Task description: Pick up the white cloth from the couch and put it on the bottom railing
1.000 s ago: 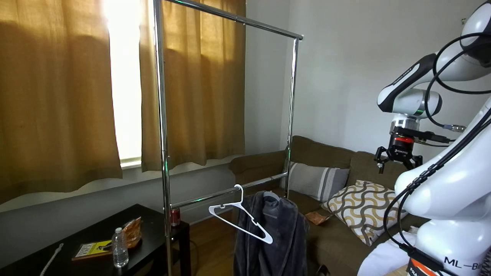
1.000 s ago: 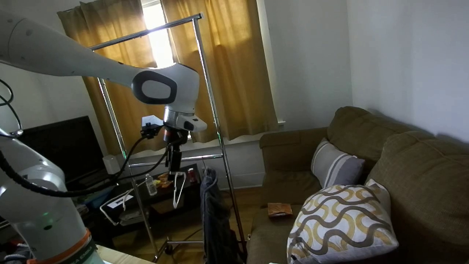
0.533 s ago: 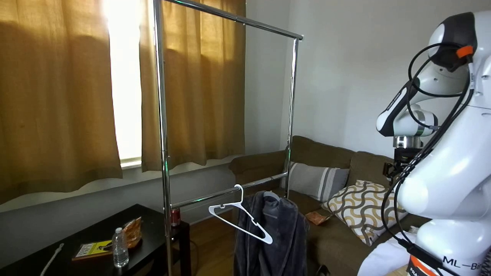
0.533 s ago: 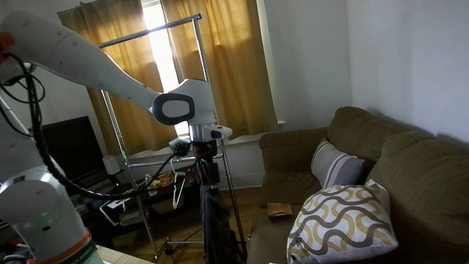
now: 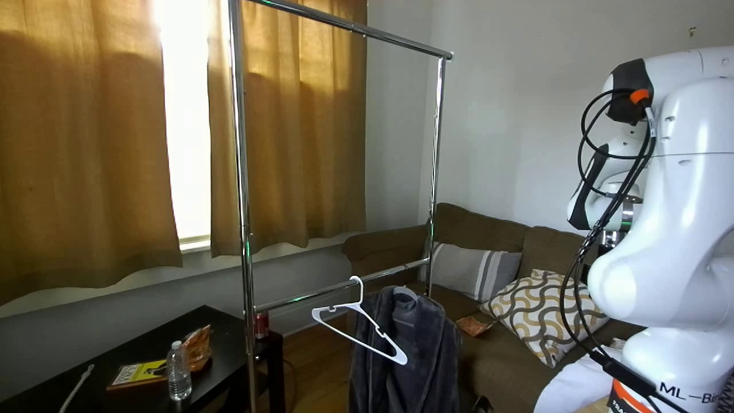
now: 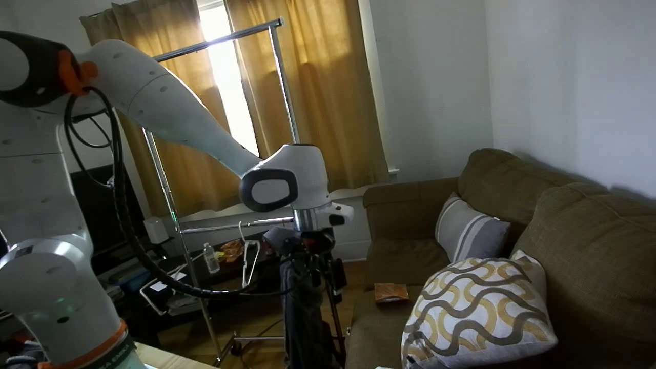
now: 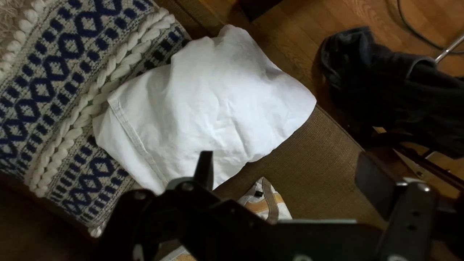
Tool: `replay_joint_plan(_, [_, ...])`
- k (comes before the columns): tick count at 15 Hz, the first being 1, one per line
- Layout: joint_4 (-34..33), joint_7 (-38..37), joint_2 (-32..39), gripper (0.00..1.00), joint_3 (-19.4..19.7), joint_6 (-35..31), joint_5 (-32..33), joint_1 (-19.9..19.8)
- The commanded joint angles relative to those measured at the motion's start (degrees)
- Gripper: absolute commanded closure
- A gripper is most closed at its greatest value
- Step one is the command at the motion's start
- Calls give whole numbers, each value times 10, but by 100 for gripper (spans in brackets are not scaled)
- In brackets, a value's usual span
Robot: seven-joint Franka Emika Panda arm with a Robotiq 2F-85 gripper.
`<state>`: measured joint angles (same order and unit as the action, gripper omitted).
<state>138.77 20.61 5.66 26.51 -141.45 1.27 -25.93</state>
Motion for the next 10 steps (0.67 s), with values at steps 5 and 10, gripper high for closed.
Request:
replay_joint_plan(5, [0, -5, -5, 0, -8, 1, 2, -4])
replay_joint_plan(10, [-57, 148, 90, 0, -31, 12, -141, -50])
